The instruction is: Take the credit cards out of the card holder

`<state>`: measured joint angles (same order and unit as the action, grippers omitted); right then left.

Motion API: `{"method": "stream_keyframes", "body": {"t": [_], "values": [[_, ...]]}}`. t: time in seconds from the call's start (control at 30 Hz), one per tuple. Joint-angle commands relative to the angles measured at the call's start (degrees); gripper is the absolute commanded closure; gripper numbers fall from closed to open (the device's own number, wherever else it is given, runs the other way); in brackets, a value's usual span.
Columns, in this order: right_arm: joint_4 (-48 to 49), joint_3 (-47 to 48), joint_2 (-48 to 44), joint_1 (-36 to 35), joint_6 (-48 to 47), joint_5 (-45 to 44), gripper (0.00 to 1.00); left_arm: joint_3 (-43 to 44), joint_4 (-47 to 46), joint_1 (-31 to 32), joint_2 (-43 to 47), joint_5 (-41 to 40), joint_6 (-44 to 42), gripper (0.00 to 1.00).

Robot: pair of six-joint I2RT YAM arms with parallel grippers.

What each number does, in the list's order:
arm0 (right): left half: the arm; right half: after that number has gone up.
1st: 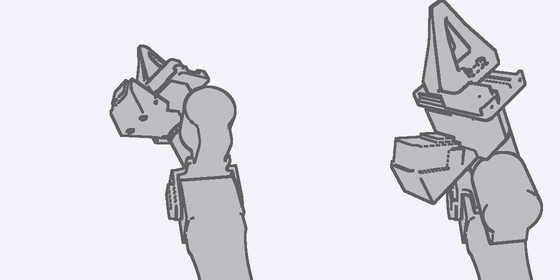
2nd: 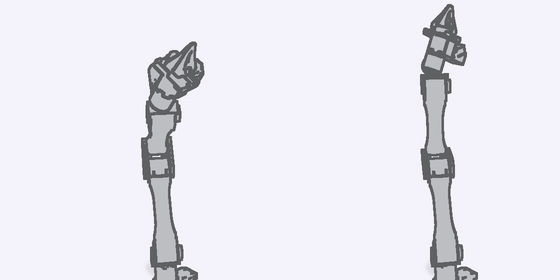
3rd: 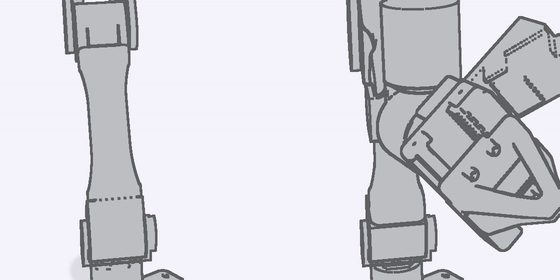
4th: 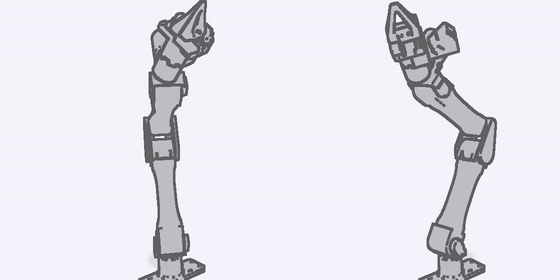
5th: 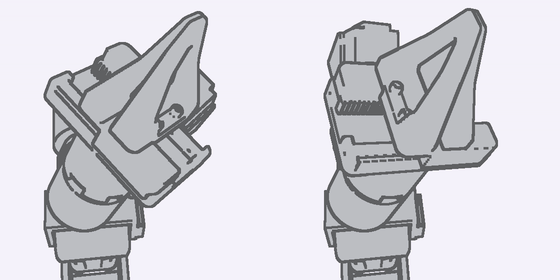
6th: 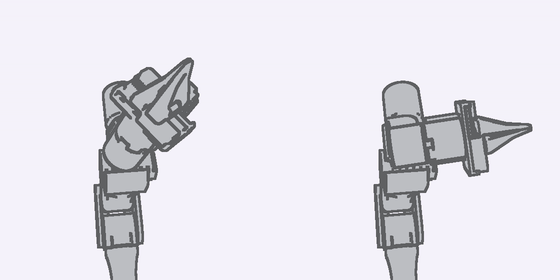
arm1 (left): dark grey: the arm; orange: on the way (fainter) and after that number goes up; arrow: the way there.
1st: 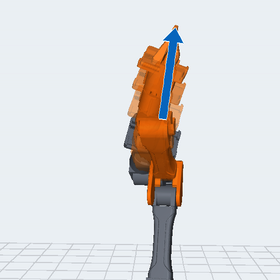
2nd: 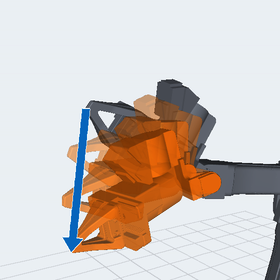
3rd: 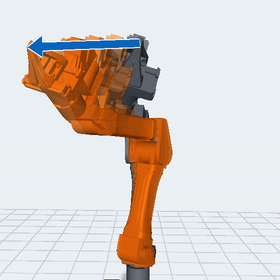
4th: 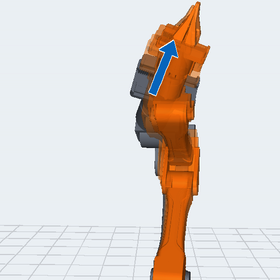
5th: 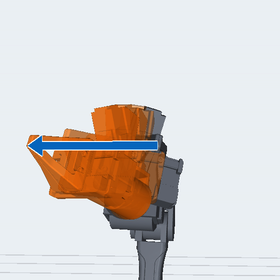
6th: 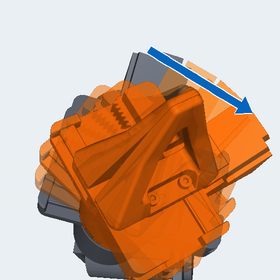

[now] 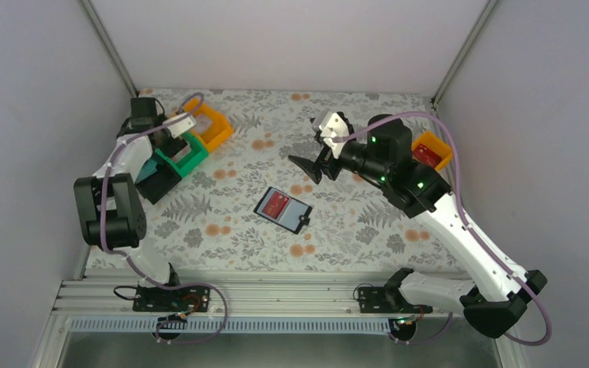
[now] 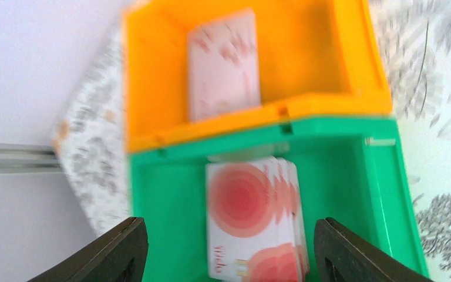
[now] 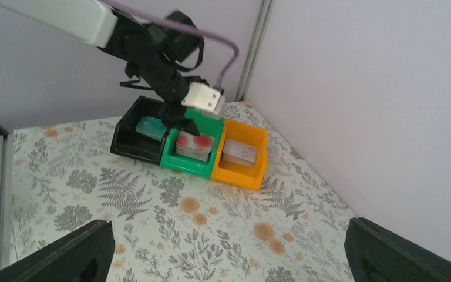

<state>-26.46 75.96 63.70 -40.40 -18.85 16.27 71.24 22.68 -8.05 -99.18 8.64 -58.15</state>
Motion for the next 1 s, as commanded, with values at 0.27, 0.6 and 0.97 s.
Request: {"method": "stream_keyframes", "body": {"t": [0.27, 0.6, 0.97], "values": [[-6.01, 3.63, 19.46, 0.52, 36.44, -9.16, 0.15, -0.73, 13.08, 12.64, 19.75, 15.26, 23.34, 0.24], [16.21, -23.46, 19.72, 0.41, 59.4, 5.87, 0.39, -10.14, 11.28, 19.27, 14.35, 33.74, 44.53, 0.31], [28.97, -29.38, 29.76, 1.91, 71.33, 10.68, 0.55, -18.09, 1.61, 22.5, 3.36, 40.69, 58.06, 0.29]]}}
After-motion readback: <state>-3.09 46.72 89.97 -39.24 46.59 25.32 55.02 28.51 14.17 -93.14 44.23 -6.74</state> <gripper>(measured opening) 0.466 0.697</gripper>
